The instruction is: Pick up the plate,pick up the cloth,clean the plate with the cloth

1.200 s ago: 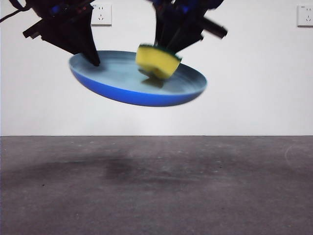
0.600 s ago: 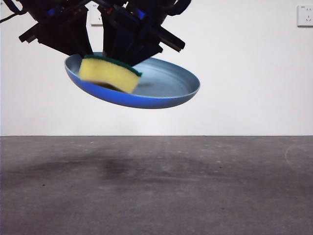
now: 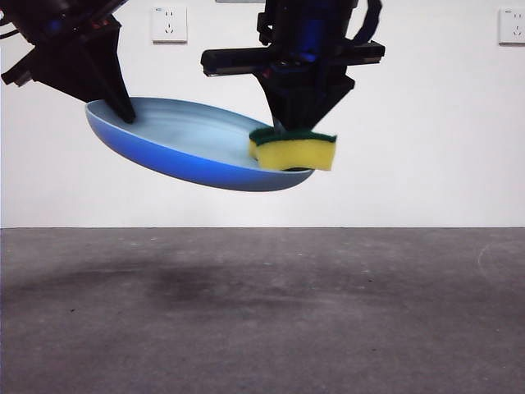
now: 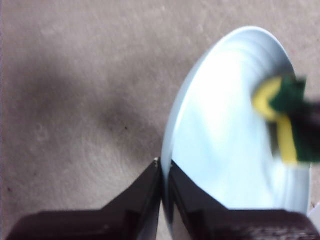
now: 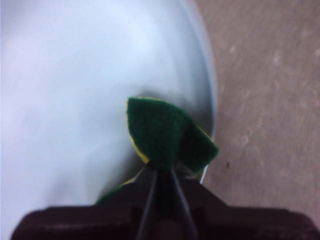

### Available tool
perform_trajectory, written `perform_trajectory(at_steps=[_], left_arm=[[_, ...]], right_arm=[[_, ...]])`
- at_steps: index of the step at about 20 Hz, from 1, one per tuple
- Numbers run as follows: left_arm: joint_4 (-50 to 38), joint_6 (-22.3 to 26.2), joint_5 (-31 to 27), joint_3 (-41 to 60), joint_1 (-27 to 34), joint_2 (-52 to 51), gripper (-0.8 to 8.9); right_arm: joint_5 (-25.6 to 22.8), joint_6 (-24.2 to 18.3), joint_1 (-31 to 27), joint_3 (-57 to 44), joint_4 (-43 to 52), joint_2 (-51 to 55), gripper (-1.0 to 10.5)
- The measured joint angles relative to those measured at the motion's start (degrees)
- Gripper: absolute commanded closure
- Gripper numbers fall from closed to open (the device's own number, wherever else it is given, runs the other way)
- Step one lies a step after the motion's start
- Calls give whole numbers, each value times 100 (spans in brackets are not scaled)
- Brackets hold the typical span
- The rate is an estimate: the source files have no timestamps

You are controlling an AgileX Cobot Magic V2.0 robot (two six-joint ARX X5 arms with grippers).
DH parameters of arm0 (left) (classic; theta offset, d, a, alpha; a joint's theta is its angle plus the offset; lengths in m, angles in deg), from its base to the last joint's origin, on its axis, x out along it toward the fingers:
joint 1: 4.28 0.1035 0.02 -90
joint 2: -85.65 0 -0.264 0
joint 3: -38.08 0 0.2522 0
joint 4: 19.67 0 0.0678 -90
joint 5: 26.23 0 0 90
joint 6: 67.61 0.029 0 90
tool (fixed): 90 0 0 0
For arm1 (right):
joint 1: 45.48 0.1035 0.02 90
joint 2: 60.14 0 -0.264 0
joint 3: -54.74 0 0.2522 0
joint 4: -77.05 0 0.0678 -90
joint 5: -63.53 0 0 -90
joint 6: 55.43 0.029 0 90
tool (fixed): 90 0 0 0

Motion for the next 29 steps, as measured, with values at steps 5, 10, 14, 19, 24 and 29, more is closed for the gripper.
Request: perform_trajectory(at_steps=[5, 10, 14, 19, 24, 29], left_arm=[[48, 42, 26, 0, -15, 0, 822], [7, 83, 243, 0, -28, 0, 822], [-111, 109, 302, 2, -46, 0, 822], [-361, 125, 234, 33, -55, 13, 821], [-282, 146, 11, 33, -63, 15, 822], [26, 221, -61, 33, -33, 13, 822]], right_arm=[[304, 0, -125, 0, 885, 0, 962], [1493, 83, -175, 0, 1755, -11, 962], [2304, 304, 22, 2, 1969, -151, 962], [2551, 343, 474, 20, 1517, -236, 962], [1779, 168, 616, 20, 170, -236, 962], [-151, 22, 463, 17, -133, -243, 962]])
